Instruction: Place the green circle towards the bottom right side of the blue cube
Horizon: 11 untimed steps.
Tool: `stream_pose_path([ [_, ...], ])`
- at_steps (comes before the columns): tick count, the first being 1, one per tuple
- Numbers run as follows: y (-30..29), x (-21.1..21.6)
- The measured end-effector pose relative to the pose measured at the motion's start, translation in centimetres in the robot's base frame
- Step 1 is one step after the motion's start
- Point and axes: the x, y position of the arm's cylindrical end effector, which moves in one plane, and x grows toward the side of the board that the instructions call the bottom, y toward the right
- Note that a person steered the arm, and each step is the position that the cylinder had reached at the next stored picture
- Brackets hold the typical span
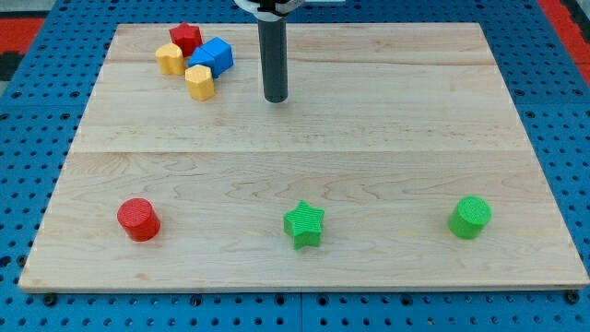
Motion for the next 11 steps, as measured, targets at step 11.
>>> stream_pose_path([
  [11,20.6,23.8],
])
